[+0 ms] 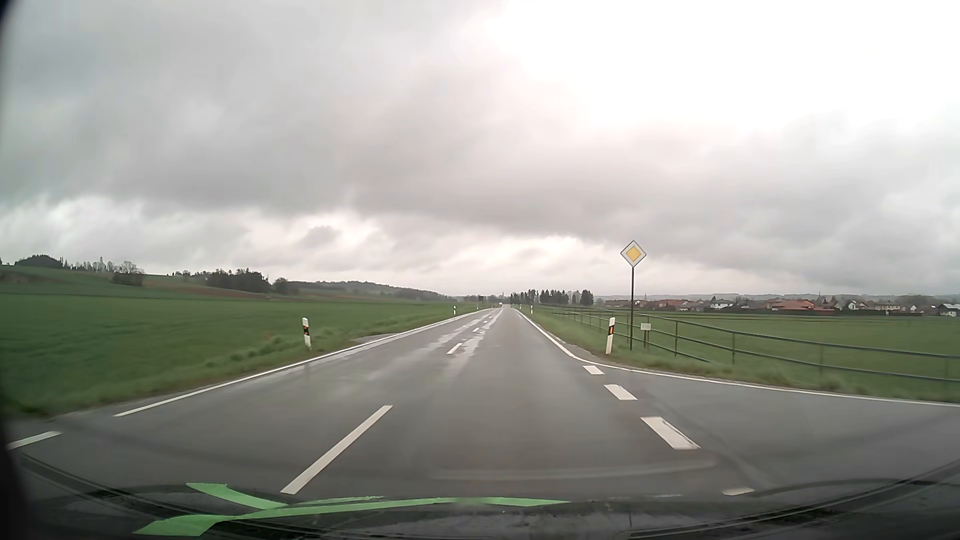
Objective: Follow the waypoints while adhering to traffic rules and regulations
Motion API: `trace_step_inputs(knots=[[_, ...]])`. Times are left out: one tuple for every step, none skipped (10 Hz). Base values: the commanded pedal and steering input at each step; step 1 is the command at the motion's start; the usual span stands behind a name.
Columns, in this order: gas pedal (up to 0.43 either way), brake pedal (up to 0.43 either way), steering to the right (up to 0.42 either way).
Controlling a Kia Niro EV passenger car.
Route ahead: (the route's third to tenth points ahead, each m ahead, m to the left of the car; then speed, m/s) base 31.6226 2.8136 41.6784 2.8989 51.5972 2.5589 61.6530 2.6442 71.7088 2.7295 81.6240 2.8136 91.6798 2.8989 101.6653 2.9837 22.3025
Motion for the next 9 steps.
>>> trace_step_inputs(knots=[[0.118, 0.000, -0.002], [0.130, 0.000, -0.001], [0.130, 0.000, -0.001], [0.138, 0.000, -0.001], [0.138, 0.000, -0.001], [0.150, 0.000, -0.002], [0.150, 0.000, -0.002], [0.150, 0.000, -0.002], [0.118, 0.000, -0.002]])
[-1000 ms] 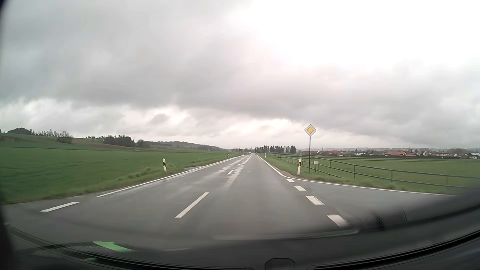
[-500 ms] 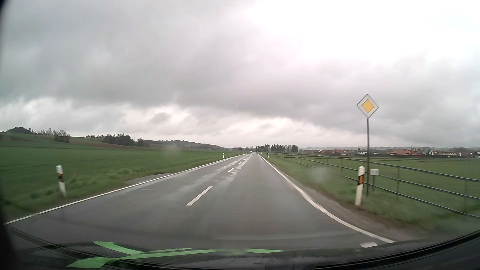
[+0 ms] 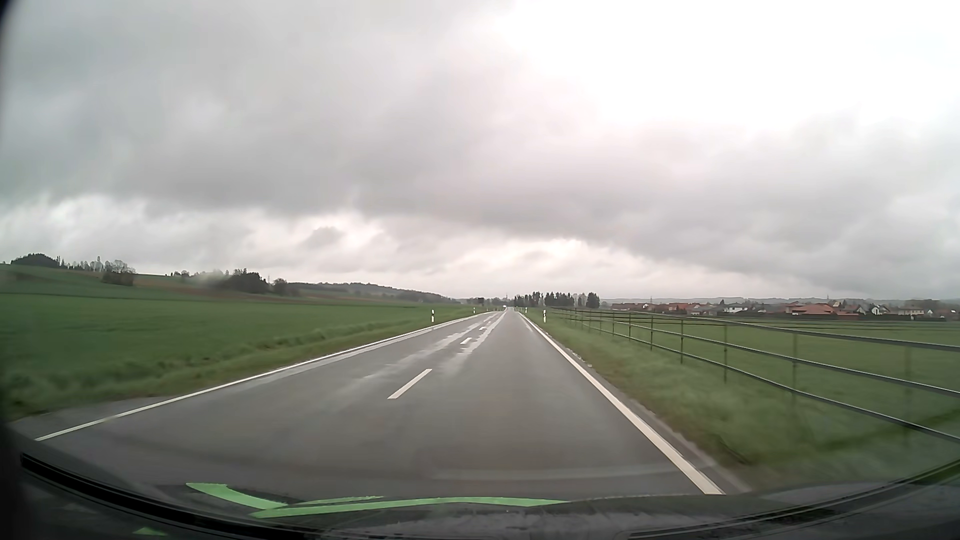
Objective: Follow the waypoints while adhering to traffic rules and regulations
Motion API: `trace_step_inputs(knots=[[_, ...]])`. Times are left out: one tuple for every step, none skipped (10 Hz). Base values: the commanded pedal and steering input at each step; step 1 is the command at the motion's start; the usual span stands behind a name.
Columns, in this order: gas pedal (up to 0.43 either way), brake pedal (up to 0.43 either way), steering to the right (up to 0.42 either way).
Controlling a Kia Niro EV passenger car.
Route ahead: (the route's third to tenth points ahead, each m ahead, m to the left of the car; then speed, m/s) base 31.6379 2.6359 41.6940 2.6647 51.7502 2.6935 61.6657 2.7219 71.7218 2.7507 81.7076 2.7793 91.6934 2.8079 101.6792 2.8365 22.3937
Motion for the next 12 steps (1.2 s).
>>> trace_step_inputs(knots=[[0.079, 0.000, -0.002], [0.079, 0.000, -0.002], [0.087, 0.000, -0.002], [0.098, 0.000, -0.001], [0.118, 0.000, -0.001], [0.130, 0.000, -0.002], [0.130, 0.000, -0.002], [0.130, 0.000, -0.001], [0.138, 0.000, -0.001], [0.138, 0.000, -0.002], [0.138, 0.000, -0.001], [0.150, 0.000, -0.001]])
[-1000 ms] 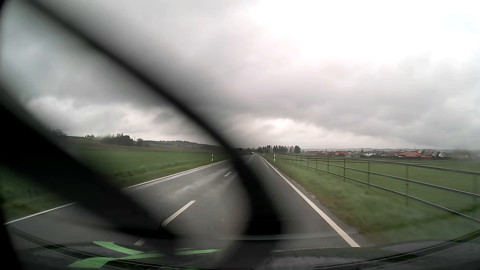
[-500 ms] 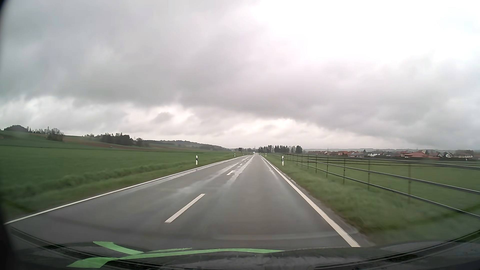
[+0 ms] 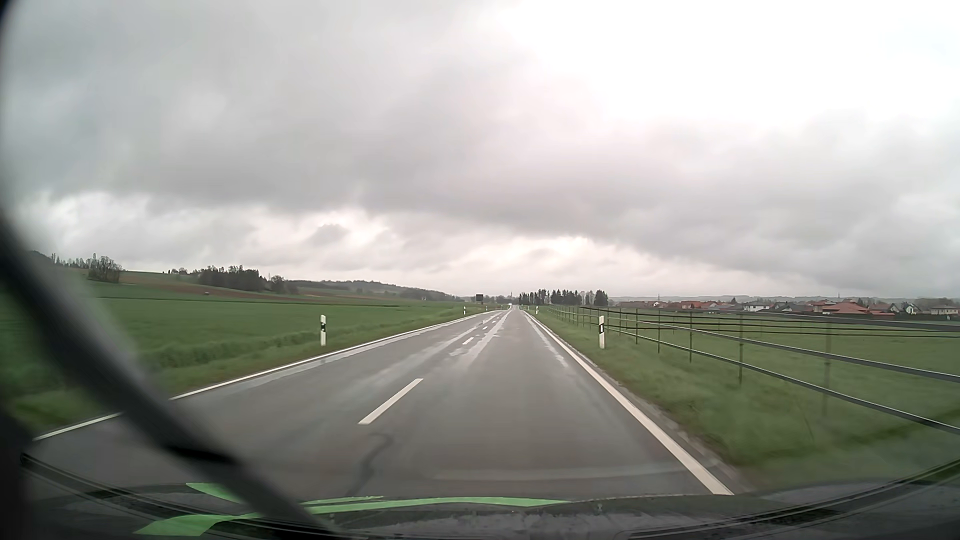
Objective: Follow the waypoints while adhering to traffic rules and regulations
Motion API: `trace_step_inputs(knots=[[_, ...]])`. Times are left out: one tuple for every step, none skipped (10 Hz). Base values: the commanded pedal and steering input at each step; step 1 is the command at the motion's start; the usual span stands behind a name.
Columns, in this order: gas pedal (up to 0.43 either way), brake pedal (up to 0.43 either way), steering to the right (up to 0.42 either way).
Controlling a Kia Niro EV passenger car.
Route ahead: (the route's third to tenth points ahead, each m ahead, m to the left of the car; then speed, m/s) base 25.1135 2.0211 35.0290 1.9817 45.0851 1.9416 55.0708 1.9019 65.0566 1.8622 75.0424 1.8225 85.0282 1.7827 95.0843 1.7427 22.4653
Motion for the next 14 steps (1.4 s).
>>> trace_step_inputs(knots=[[0.157, 0.000, 0.000], [0.157, 0.000, 0.001], [0.138, 0.000, 0.002], [0.087, 0.000, 0.001], [0.087, 0.000, 0.001], [0.087, 0.000, 0.001], [0.087, 0.000, 0.001], [0.098, 0.000, 0.001], [0.118, 0.000, 0.001], [0.130, 0.000, 0.001], [0.138, 0.000, 0.001], [0.150, 0.000, 0.001], [0.157, 0.000, 0.001], [0.169, 0.000, 0.001]])
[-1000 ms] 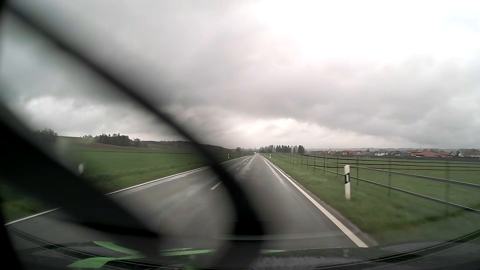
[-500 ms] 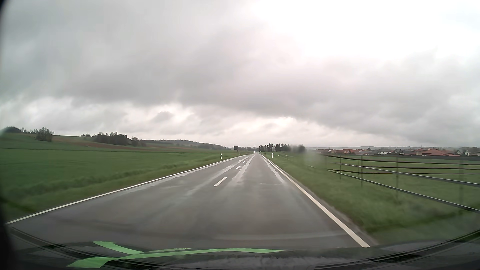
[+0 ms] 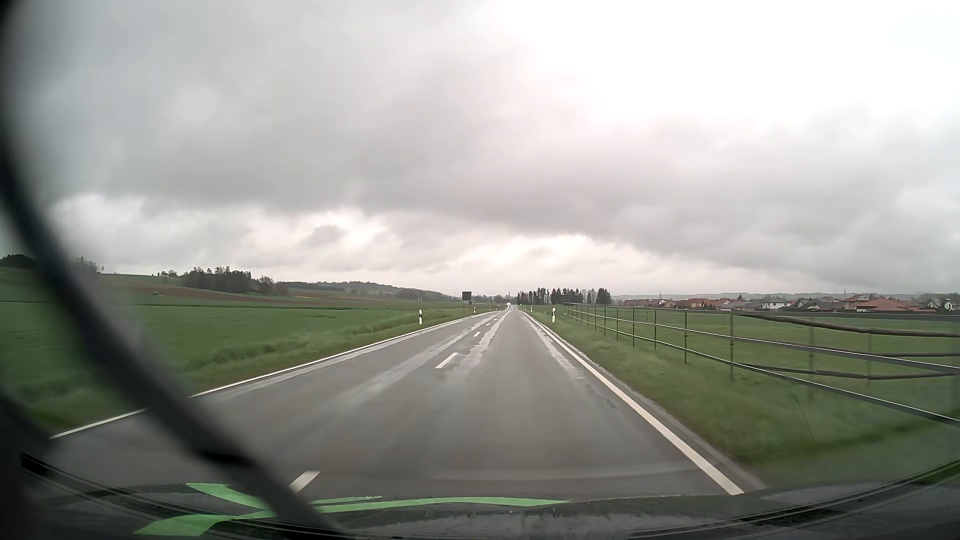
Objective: Follow the waypoints while adhering to traffic rules and regulations
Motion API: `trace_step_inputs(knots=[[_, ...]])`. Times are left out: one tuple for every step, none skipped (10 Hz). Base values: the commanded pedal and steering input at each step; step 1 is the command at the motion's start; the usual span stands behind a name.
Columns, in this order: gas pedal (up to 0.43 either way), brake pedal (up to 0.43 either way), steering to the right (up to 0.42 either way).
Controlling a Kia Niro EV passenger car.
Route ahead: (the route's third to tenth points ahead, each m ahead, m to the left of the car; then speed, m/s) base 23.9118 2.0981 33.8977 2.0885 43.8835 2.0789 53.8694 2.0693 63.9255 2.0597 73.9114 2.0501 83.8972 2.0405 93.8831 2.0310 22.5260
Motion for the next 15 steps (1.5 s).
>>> trace_step_inputs(knots=[[0.169, 0.000, 0.001], [0.169, 0.000, 0.001], [0.157, 0.000, 0.001], [0.110, 0.000, 0.000], [0.098, 0.000, 0.001], [0.087, 0.000, 0.001], [0.087, 0.000, 0.001], [0.067, 0.000, 0.001], [0.047, 0.000, 0.000], [0.028, 0.000, 0.000], [0.028, 0.000, 0.000], [0.020, 0.000, 0.000], [0.020, 0.000, 0.000], [0.020, 0.000, -0.001], [0.020, 0.000, -0.001]])
